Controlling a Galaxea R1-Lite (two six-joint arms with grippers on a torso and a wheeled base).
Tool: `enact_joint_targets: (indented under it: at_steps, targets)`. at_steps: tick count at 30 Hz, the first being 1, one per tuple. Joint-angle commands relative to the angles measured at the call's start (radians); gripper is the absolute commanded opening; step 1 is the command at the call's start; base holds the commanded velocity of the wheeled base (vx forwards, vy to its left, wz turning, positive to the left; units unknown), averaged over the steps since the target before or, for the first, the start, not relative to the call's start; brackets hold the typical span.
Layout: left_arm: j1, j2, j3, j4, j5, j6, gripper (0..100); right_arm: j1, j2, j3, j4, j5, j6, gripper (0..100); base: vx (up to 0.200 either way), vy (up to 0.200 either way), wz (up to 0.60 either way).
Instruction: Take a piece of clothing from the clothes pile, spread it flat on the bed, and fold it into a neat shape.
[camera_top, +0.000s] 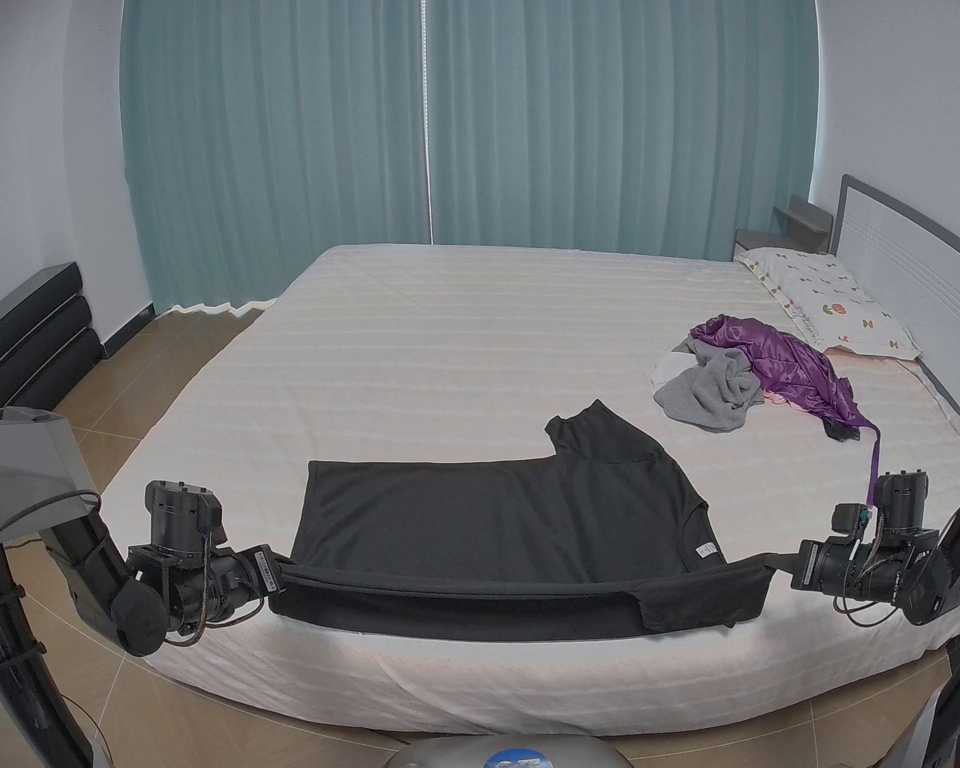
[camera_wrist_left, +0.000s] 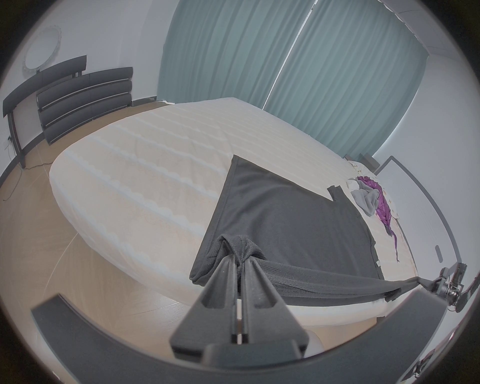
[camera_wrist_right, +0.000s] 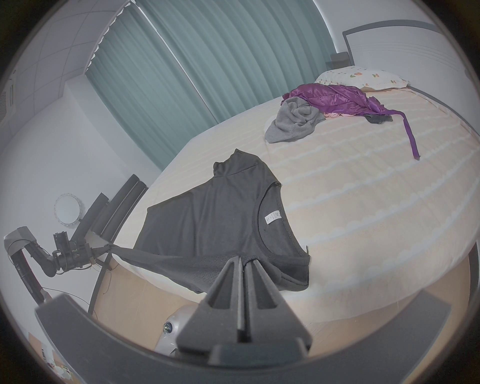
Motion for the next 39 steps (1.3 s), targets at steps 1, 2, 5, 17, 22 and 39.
enact_joint_targets:
  at_steps: [1,2,5,17,22,39]
  targets:
    - [-0.001,0.001,0.002,0.000,0.015,0.000,0,0.004,0.022,0.000,-0.001,-0.002,0.000,0,0.000,0.000,0.00]
    - [-0.001,-0.001,0.008,-0.001,0.021,0.002,0,0.003,0.016,0.006,0.001,-0.002,0.000,0,0.000,0.000,0.00]
    - [-0.001,-0.005,0.014,-0.003,0.027,0.003,0,-0.002,-0.005,0.027,-0.001,-0.002,0.000,0,0.000,0.000,0.00]
    - [-0.004,0.024,-0.012,0.000,0.022,-0.003,0,0.012,0.027,-0.007,-0.001,-0.002,0.052,0,0.000,0.000,0.00]
    - [-0.004,0.068,-0.048,0.000,0.022,-0.003,0,0.036,0.080,-0.065,0.012,-0.006,0.066,0,0.000,0.000,0.00]
    - [-0.001,0.236,-0.205,-0.003,0.022,-0.004,0,0.049,0.272,-0.257,0.013,-0.051,0.068,0,0.000,0.000,0.00]
